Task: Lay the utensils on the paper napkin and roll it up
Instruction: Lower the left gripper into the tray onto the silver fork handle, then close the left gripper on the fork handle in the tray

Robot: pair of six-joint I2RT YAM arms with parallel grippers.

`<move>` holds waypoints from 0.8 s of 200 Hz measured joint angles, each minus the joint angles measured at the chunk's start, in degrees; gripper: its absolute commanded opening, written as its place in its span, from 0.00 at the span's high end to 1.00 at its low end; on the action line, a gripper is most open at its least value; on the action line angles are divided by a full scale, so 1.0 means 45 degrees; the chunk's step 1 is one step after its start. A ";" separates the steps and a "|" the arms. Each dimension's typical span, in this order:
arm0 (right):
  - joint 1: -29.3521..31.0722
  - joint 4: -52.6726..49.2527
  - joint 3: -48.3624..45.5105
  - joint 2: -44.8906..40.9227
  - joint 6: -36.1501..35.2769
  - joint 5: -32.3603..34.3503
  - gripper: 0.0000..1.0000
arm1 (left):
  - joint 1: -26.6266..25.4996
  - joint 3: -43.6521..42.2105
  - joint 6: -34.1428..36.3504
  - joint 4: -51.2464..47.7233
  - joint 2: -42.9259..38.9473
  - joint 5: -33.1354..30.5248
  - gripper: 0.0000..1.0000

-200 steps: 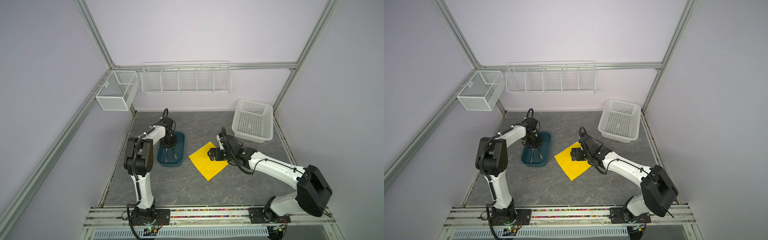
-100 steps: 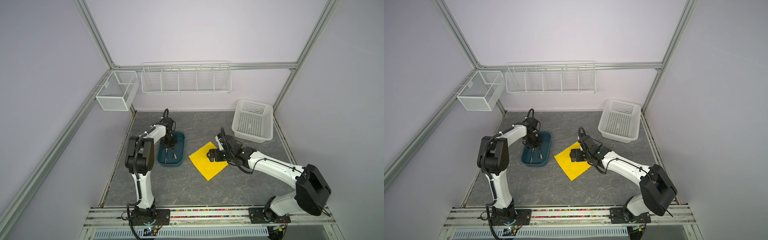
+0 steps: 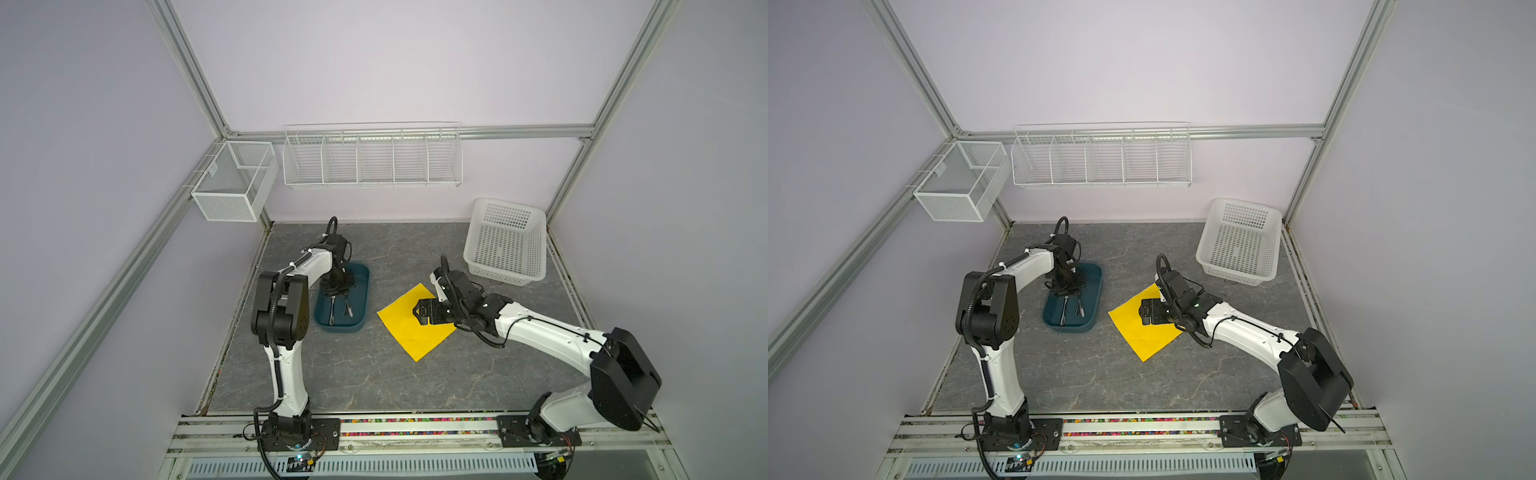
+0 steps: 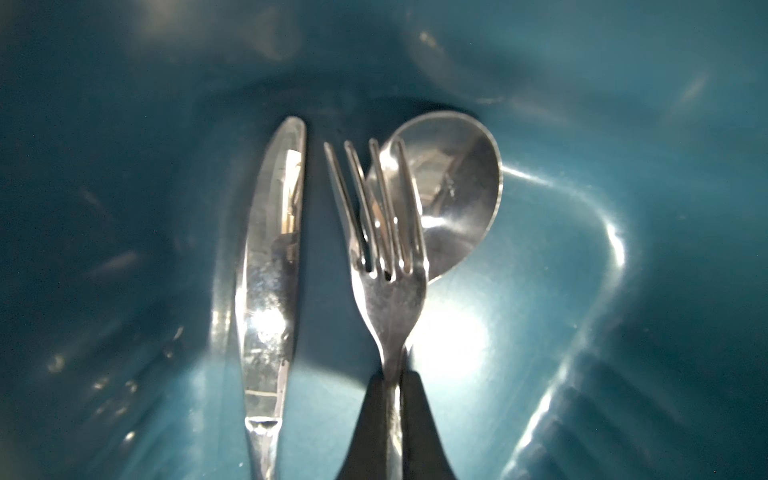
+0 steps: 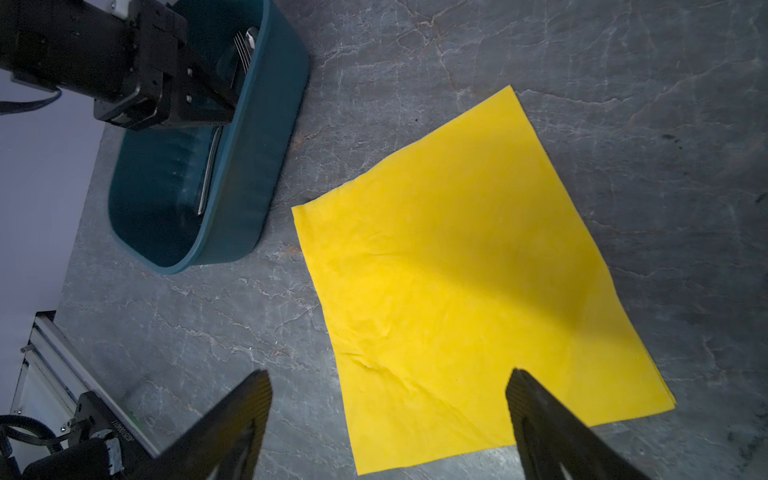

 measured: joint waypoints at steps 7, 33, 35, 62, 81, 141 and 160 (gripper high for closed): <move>0.0000 -0.0024 0.0000 0.0000 0.0000 0.0034 0.08 | 0.0000 0.0000 0.0000 0.0000 -0.0010 0.0000 0.97; 0.0000 -0.0151 0.0000 -0.0029 -0.0005 0.0092 0.08 | 0.0000 -0.0015 0.0000 -0.0063 -0.0083 -0.0005 0.98; 0.0000 -0.0160 0.0000 -0.0029 0.0000 0.0092 0.08 | 0.0000 -0.0024 0.0000 -0.0068 -0.0097 -0.0005 0.98; 0.0000 -0.0214 -0.0005 -0.0044 0.0010 0.0170 0.08 | 0.0000 -0.0267 -0.0005 -0.0117 -0.0408 -0.0112 0.98; 0.0000 -0.0228 -0.0024 -0.0053 0.0019 0.0194 0.08 | 0.0000 -0.0384 -0.0005 -0.0189 -0.0792 -0.0151 0.97; 0.0010 -0.0282 -0.0403 -0.0359 0.0209 0.0437 0.08 | -0.0272 -0.0505 -0.0005 -0.0083 -0.1321 0.0068 0.97; 0.0010 -0.0321 -0.0437 -0.0515 0.0253 0.0554 0.09 | -0.0418 -0.0520 -0.0010 -0.0073 -0.1268 0.0049 0.97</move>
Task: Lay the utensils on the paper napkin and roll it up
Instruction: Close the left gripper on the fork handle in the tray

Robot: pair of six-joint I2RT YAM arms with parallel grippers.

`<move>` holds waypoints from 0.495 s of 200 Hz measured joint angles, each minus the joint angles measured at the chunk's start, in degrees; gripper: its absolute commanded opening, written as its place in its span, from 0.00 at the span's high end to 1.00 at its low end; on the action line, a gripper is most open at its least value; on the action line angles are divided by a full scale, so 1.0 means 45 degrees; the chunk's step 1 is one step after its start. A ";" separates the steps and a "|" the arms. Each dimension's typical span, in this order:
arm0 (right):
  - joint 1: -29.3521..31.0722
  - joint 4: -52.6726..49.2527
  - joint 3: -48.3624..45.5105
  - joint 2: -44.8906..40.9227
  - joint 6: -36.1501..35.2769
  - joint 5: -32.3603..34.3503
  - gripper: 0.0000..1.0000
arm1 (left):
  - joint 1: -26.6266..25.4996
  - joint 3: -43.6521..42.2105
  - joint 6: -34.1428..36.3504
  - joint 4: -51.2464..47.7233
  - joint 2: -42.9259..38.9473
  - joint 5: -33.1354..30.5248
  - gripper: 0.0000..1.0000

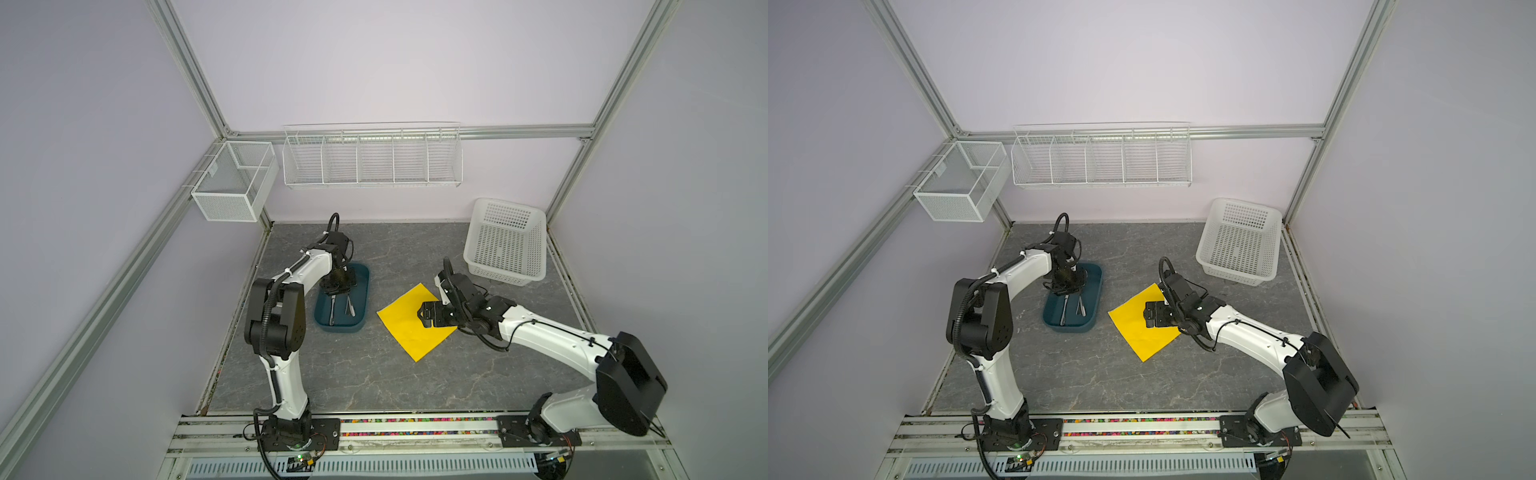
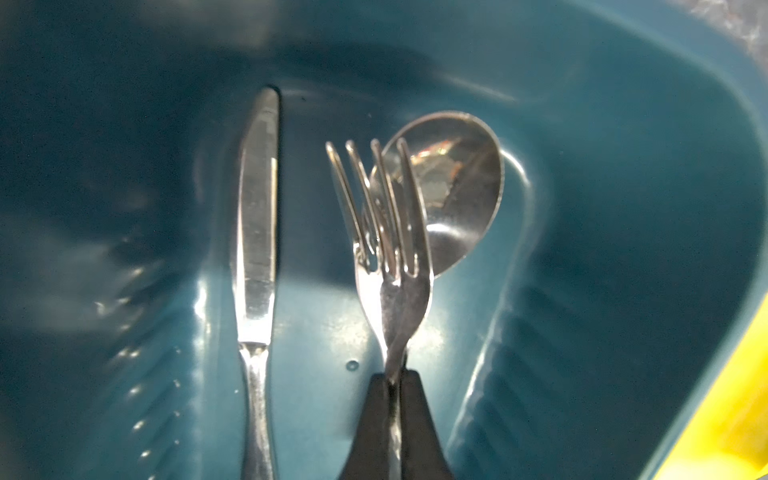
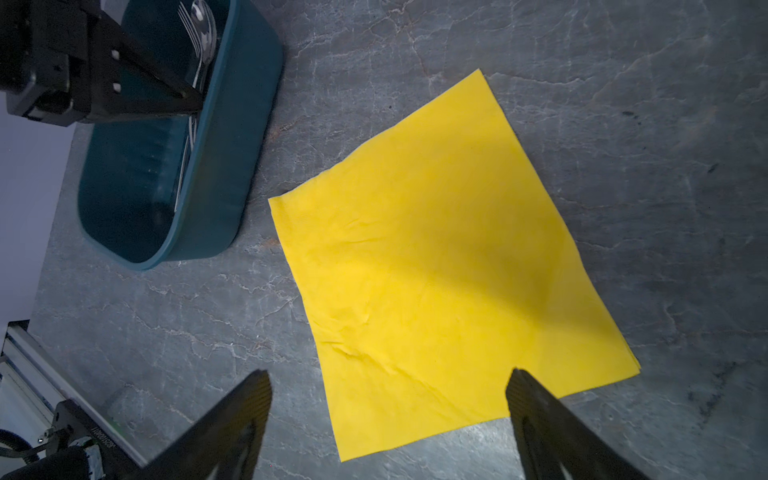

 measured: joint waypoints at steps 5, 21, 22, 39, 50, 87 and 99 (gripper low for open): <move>0.0000 -0.0010 0.0000 -0.0029 0.0005 0.0029 0.09 | -0.0019 0.0000 0.0000 0.0005 0.0049 0.0000 0.97; 0.0000 -0.0058 0.0000 -0.0107 0.0005 0.0175 0.09 | -0.0034 0.0000 0.0005 0.0019 0.0262 -0.0029 0.96; 0.0000 -0.0058 0.0000 -0.0107 0.0010 0.0180 0.09 | -0.0034 0.0000 0.0005 0.0019 0.0272 -0.0034 0.96; 0.0000 -0.0131 0.0000 -0.0121 0.0005 0.0277 0.09 | -0.0034 0.0000 0.0005 0.0024 0.0597 -0.0073 0.95; 0.0000 -0.0185 0.0000 -0.0126 0.0010 0.0311 0.09 | -0.0034 0.0000 0.0010 0.0029 0.0758 -0.0107 0.95; 0.0000 -0.0282 0.0000 -0.0121 0.0005 0.0355 0.09 | -0.0034 0.0000 0.0015 0.0044 0.0855 -0.0107 0.92; 0.0000 -0.0325 0.0000 -0.0121 0.0005 0.0355 0.09 | -0.0034 0.0000 0.0010 0.0044 0.0855 -0.0117 0.90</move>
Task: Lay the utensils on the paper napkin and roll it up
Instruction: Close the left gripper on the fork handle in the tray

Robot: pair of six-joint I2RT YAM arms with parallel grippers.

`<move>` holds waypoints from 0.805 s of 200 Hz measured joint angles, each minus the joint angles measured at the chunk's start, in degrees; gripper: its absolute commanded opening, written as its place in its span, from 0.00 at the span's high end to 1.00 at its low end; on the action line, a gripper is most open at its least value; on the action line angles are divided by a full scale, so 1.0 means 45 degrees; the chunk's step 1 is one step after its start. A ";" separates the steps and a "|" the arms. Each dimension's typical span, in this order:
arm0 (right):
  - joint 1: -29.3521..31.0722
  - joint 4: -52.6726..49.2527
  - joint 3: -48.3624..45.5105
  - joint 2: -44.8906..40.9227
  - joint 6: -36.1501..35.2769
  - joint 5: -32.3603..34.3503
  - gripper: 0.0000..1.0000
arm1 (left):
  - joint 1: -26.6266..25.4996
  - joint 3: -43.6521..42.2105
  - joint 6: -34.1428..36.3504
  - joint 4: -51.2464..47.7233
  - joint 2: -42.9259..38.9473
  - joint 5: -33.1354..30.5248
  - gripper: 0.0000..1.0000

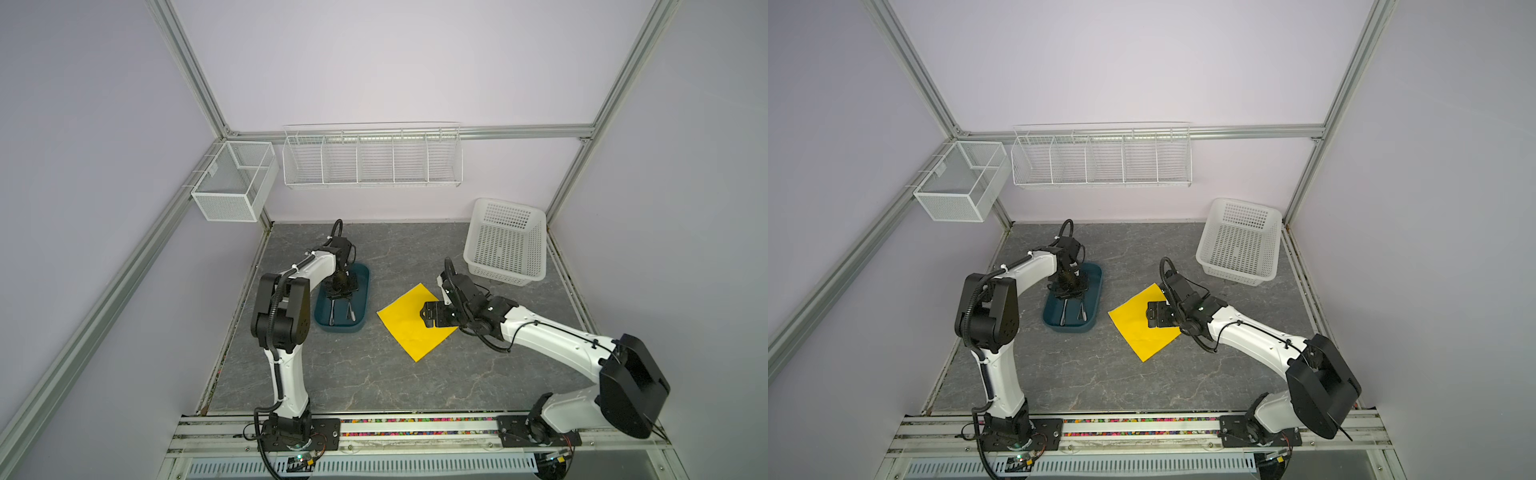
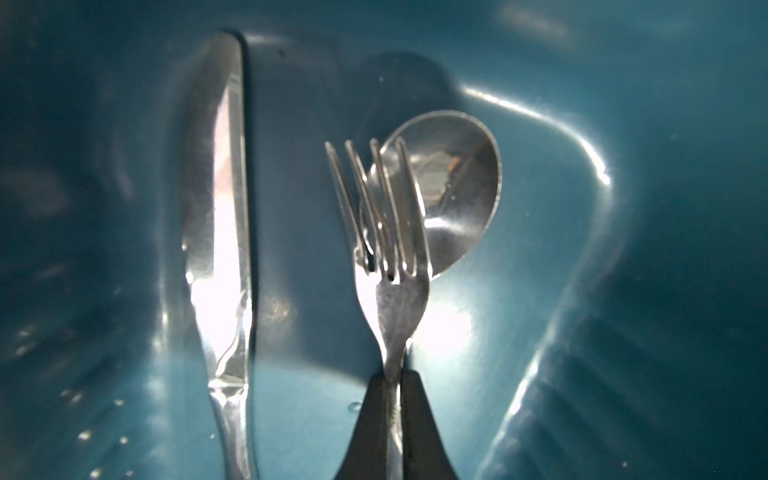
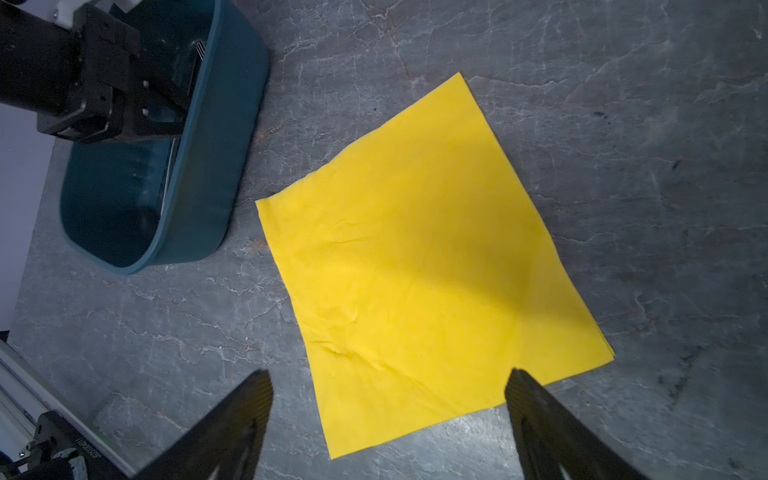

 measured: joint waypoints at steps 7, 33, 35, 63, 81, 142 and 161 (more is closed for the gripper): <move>0.0000 0.0000 0.0000 0.0000 0.0000 0.0000 0.09 | 0.0000 0.0000 0.0024 0.0000 0.0000 -0.0024 0.88; 0.0000 -0.0005 0.0005 0.0000 0.0000 0.0000 0.09 | 0.0000 0.0000 0.0039 -0.0010 0.0005 -0.0087 0.86; 0.0000 -0.0005 0.0005 0.0000 0.0000 -0.0005 0.09 | 0.0000 0.0000 0.0039 -0.0010 0.0005 -0.0092 0.86; 0.0000 -0.0010 0.0024 0.0024 0.0000 -0.0005 0.09 | 0.0000 0.0000 0.0034 -0.0015 0.0005 -0.0180 0.86; 0.0000 -0.0015 0.0039 0.0029 0.0000 0.0000 0.09 | 0.0000 0.0000 0.0039 -0.0019 0.0005 -0.0185 0.88; 0.0000 -0.0243 0.0146 0.0039 -0.0005 0.0117 0.09 | 0.0000 0.0000 0.0044 -0.0058 -0.0058 -0.0267 0.88; 0.0000 -0.0277 0.0180 0.0039 -0.0005 0.0160 0.09 | 0.0000 -0.0005 0.0044 -0.0073 -0.0117 -0.0306 0.87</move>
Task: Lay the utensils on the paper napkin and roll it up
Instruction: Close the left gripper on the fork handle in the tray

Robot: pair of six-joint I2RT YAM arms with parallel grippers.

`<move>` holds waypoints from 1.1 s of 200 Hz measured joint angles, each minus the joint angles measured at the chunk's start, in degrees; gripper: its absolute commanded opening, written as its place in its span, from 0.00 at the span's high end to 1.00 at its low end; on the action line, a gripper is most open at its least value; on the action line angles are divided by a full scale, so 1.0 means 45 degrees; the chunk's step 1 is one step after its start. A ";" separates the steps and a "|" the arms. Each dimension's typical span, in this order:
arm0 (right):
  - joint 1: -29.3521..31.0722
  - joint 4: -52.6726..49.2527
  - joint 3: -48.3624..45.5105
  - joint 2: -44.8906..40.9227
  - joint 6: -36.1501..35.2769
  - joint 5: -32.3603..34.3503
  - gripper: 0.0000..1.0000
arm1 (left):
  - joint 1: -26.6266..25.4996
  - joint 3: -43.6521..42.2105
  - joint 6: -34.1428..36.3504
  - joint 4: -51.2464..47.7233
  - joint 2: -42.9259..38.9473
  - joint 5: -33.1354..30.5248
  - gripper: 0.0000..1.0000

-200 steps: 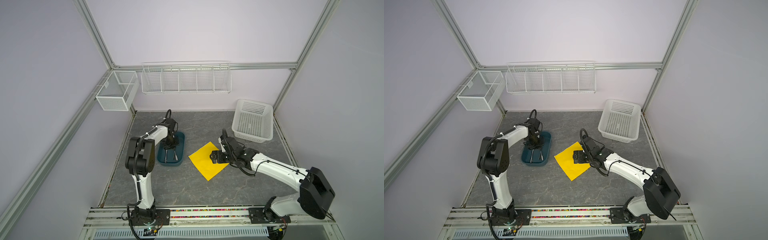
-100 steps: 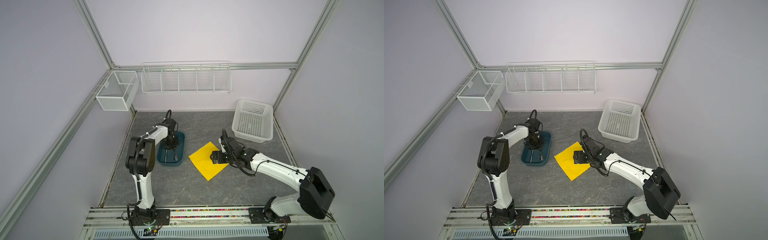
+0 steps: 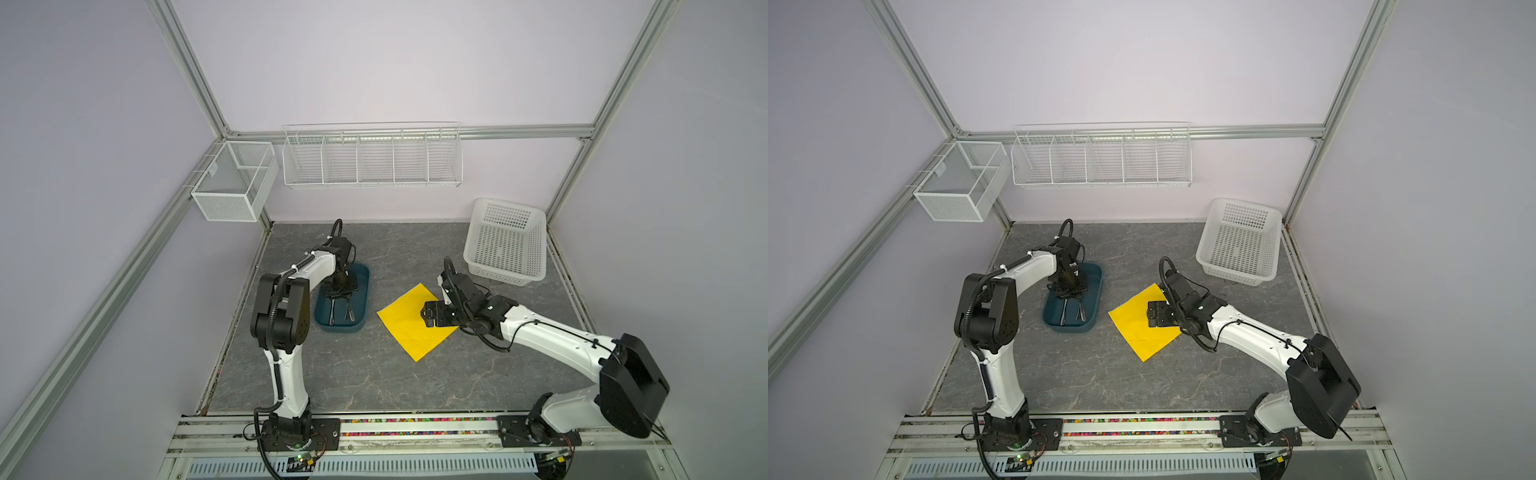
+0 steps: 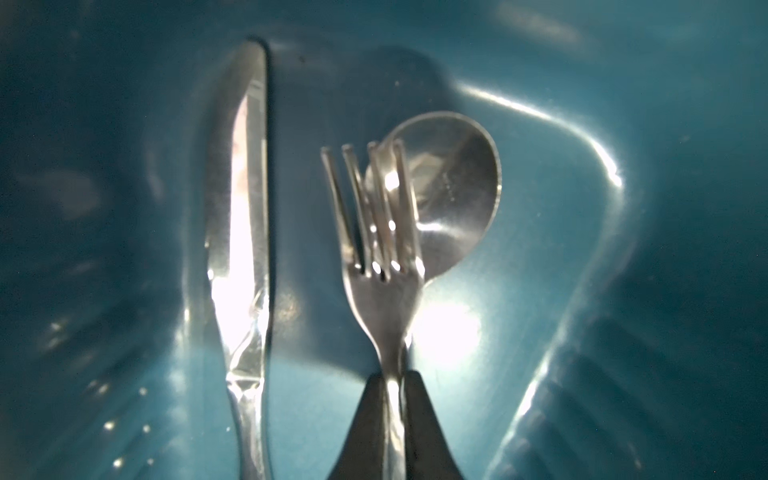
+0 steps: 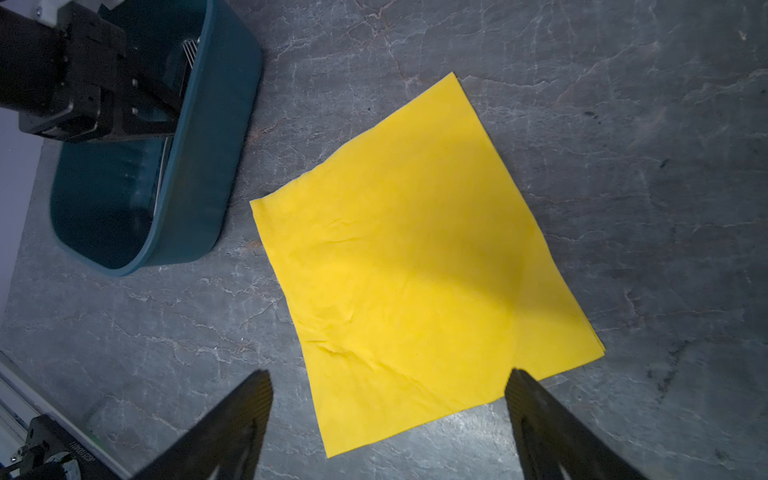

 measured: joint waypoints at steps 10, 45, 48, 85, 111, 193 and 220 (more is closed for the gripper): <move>0.0000 -0.0010 0.0019 0.0000 0.0000 0.0029 0.09 | 0.0000 0.0000 0.0005 -0.0005 -0.0034 -0.0058 0.87; 0.0000 -0.0141 0.0078 0.0053 0.0010 0.0121 0.09 | 0.0000 -0.0010 0.0010 -0.0005 -0.0058 -0.0160 0.90; 0.0000 -0.0175 0.0087 0.0078 0.0015 0.0136 0.09 | 0.0000 -0.0010 0.0005 0.0000 -0.0058 -0.0160 0.90; 0.0000 -0.0476 0.0136 0.0209 0.0053 0.0272 0.09 | 0.0000 -0.0087 0.0029 0.0024 -0.0058 -0.0160 0.87; 0.0000 -0.0491 0.0141 0.0209 0.0053 0.0330 0.09 | 0.0015 -0.0151 0.0049 0.0024 -0.0053 -0.0151 0.87; 0.0000 -0.0622 0.0209 0.0214 0.0053 0.0427 0.09 | 0.0049 -0.0151 0.0092 -0.0015 -0.0068 -0.0204 0.92; 0.0000 -0.0627 0.0209 0.0214 0.0053 0.0457 0.09 | 0.0049 -0.0151 0.0092 -0.0214 -0.0330 -0.0287 0.92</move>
